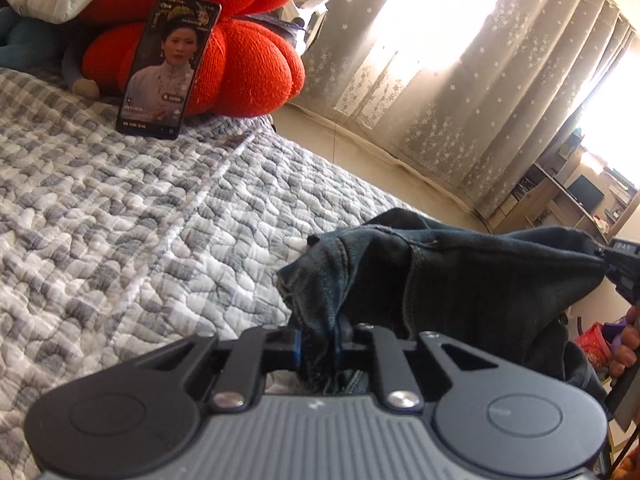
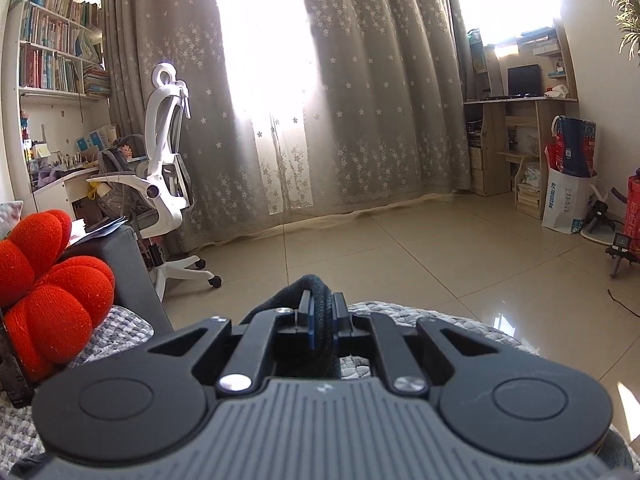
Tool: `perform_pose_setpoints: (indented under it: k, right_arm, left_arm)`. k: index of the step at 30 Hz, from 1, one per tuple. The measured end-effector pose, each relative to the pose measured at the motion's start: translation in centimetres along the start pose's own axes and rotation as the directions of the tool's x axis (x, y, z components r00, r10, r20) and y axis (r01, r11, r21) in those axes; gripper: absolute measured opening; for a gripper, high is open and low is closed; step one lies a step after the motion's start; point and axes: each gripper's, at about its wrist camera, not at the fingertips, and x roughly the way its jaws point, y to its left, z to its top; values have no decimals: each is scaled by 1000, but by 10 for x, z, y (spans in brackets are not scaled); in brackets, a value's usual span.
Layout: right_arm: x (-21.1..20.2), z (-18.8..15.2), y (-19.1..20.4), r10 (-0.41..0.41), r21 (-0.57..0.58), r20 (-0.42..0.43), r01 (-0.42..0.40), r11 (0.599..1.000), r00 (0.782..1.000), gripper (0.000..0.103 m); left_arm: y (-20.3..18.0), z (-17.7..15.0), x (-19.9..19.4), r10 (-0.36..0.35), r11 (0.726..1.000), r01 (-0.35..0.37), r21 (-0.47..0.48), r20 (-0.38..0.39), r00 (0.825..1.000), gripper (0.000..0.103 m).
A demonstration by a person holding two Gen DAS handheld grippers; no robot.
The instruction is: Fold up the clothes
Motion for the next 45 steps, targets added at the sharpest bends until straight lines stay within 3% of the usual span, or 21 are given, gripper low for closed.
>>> perform_pose_setpoints:
  k: [4, 11, 16, 22, 28, 32, 34, 37, 41, 45]
  right_arm:
    - [2, 1, 3, 14, 2, -9, -14, 1000, 1000, 9]
    - [13, -1, 32, 54, -56, -36, -56, 997, 998, 9]
    - [38, -7, 55, 52, -159, -71, -63, 985, 996, 9]
    - [76, -20, 65, 12, -249, -121, -42, 968, 993, 9]
    - [108, -35, 62, -24, -282, -178, -28, 959, 984, 9]
    - [124, -49, 60, -47, -296, -218, -20, 955, 975, 10]
    - [127, -54, 60, -51, -304, -228, -21, 952, 972, 15]
    - [123, -51, 59, -55, -311, -227, -19, 950, 972, 24]
    - [111, -43, 54, -47, -284, -232, -22, 959, 972, 51]
    - [94, -35, 53, -15, -258, -234, -47, 965, 972, 58]
  left_arm:
    - [4, 15, -17, 45, 999, -45, -6, 101, 994, 12]
    - [21, 48, -17, 133, 991, -133, -7, 141, 981, 12]
    - [37, 75, 3, 173, 985, -173, -18, 122, 977, 13]
    - [39, 97, 47, 202, 977, -206, 47, 80, 976, 13]
    - [47, 97, 85, 214, 973, -216, 76, 32, 976, 15]
    - [54, 92, 90, 206, 975, -207, 75, 29, 978, 21]
    - [57, 91, 89, 198, 978, -199, 67, 24, 980, 25]
    - [61, 92, 85, 201, 979, -201, 44, 7, 980, 41]
    - [66, 93, 72, 187, 982, -187, -7, -32, 982, 48]
    - [72, 88, 53, 177, 981, -181, -71, -58, 982, 57]
